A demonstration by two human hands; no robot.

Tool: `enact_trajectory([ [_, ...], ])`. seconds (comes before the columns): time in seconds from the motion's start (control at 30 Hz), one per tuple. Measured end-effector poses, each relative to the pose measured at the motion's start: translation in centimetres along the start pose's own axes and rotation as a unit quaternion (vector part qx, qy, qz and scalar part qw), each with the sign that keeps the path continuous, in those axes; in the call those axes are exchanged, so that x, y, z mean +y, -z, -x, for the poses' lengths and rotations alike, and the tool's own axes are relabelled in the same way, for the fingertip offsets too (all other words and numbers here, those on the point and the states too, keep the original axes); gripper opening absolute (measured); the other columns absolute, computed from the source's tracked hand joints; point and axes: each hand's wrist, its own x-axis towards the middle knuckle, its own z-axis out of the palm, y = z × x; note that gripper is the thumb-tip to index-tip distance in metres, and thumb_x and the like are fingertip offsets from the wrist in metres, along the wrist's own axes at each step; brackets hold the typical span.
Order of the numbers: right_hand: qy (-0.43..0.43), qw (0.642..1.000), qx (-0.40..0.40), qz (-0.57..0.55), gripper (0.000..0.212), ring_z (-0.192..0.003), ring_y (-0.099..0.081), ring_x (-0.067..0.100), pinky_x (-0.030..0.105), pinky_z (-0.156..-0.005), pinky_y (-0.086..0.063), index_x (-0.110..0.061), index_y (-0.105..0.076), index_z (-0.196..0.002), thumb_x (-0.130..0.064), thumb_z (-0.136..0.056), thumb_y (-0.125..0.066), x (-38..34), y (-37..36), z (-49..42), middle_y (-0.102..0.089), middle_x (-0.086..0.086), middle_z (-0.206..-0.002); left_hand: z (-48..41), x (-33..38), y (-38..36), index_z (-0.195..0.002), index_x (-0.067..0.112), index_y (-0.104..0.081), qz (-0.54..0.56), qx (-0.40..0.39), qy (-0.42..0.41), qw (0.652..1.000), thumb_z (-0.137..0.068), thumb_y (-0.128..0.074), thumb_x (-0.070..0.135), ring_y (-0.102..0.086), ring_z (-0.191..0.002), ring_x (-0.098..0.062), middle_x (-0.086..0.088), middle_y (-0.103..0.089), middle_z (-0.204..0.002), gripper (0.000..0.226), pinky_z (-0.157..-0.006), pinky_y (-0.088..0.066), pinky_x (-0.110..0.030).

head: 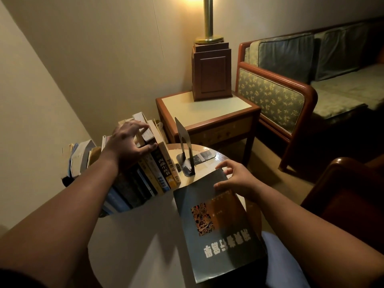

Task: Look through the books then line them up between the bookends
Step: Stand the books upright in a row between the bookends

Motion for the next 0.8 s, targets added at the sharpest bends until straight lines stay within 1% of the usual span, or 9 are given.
enact_trajectory([
  [0.07,0.033,0.999,0.025,-0.001,0.050,-0.101,-0.063,0.026,0.038,-0.072,-0.063,-0.025,-0.060,-0.112,-0.008,-0.073,-0.086,-1.2,0.8,0.4,-0.056,0.008,-0.114,0.0,-0.1,0.0,-0.134,0.032,-0.051,-0.001,0.002,-0.001,1.000,-0.070,-0.054,0.075,-0.039,-0.138,-0.027,-0.001,-0.049,-0.145,0.077,-0.111,-0.032,-0.058],
  [0.13,0.076,0.996,0.052,-0.004,0.049,-0.102,-0.065,0.028,0.042,-0.075,-0.063,-0.023,-0.062,-0.111,-0.008,-0.072,-0.087,-2.8,1.7,1.1,-0.060,0.011,-0.115,0.0,-0.1,-0.1,-0.134,0.031,-0.052,-0.005,0.004,-0.001,1.000,-0.069,-0.054,0.075,-0.040,-0.138,-0.027,-0.002,-0.049,-0.145,0.078,-0.111,-0.032,-0.055],
  [0.27,0.176,0.977,0.117,0.018,0.046,-0.095,-0.067,0.021,0.031,-0.065,-0.061,-0.018,-0.061,-0.109,-0.010,-0.072,-0.088,-5.6,3.5,2.9,-0.064,0.006,-0.107,-0.2,-0.3,-0.1,-0.134,0.031,-0.053,-0.006,0.002,-0.001,1.000,-0.068,-0.054,0.077,-0.040,-0.137,-0.028,-0.003,-0.049,-0.145,0.080,-0.111,-0.033,-0.056],
  [0.4,0.263,0.932,0.224,0.106,0.047,-0.084,-0.068,0.013,0.029,-0.058,-0.059,-0.023,-0.058,-0.104,-0.020,-0.070,-0.090,-6.6,3.5,4.1,-0.066,-0.002,-0.099,-0.1,-0.3,-0.1,-0.134,0.030,-0.054,-0.005,0.001,-0.003,1.000,-0.067,-0.053,0.078,-0.042,-0.136,-0.029,-0.004,-0.050,-0.144,0.082,-0.110,-0.034,-0.057],
  [0.5,0.296,0.902,0.283,0.135,0.046,-0.086,-0.067,0.009,0.024,-0.060,-0.060,-0.024,-0.054,-0.103,-0.025,-0.073,-0.088,-6.5,2.5,5.2,-0.064,-0.005,-0.102,0.0,0.1,0.1,-0.134,0.026,-0.055,0.005,0.002,-0.002,1.000,-0.066,-0.053,0.077,-0.041,-0.136,-0.031,-0.007,-0.050,-0.144,0.085,-0.109,-0.035,-0.057],
  [0.57,0.330,0.882,0.297,0.158,0.046,-0.089,-0.066,0.010,0.022,-0.062,-0.060,-0.020,-0.053,-0.102,-0.024,-0.073,-0.088,-6.0,1.8,5.7,-0.061,-0.001,-0.108,0.1,0.5,0.3,-0.135,0.026,-0.054,0.005,0.003,-0.001,1.000,-0.066,-0.052,0.077,-0.040,-0.137,-0.031,-0.007,-0.049,-0.145,0.086,-0.110,-0.034,-0.058],
  [0.63,0.346,0.873,0.296,0.171,0.045,-0.090,-0.066,0.012,0.019,-0.063,-0.058,-0.017,-0.053,-0.101,-0.021,-0.073,-0.088,-5.5,1.4,6.1,-0.059,0.002,-0.110,0.1,0.5,0.3,-0.135,0.026,-0.053,0.003,0.000,0.003,1.000,-0.065,-0.051,0.077,-0.039,-0.137,-0.032,-0.007,-0.048,-0.146,0.087,-0.109,-0.034,-0.058],
  [0.73,0.341,0.876,0.282,0.194,0.046,-0.091,-0.063,0.014,0.014,-0.062,-0.056,-0.018,-0.051,-0.104,-0.018,-0.074,-0.086,-5.1,1.5,6.6,-0.054,0.002,-0.112,0.0,0.1,0.2,-0.136,0.029,-0.052,0.003,-0.006,0.011,1.000,-0.066,-0.052,0.078,-0.040,-0.137,-0.031,-0.005,-0.048,-0.146,0.086,-0.107,-0.037,-0.057],
  [0.8,0.317,0.886,0.248,0.229,0.054,-0.102,-0.060,0.016,0.013,-0.062,-0.054,-0.022,-0.048,-0.113,-0.017,-0.075,-0.085,-5.5,1.6,7.0,-0.051,0.002,-0.118,0.0,0.0,0.1,-0.136,0.030,-0.052,-0.001,-0.006,0.011,1.000,-0.066,-0.052,0.078,-0.039,-0.137,-0.031,-0.004,-0.048,-0.146,0.085,-0.107,-0.037,-0.056],
])
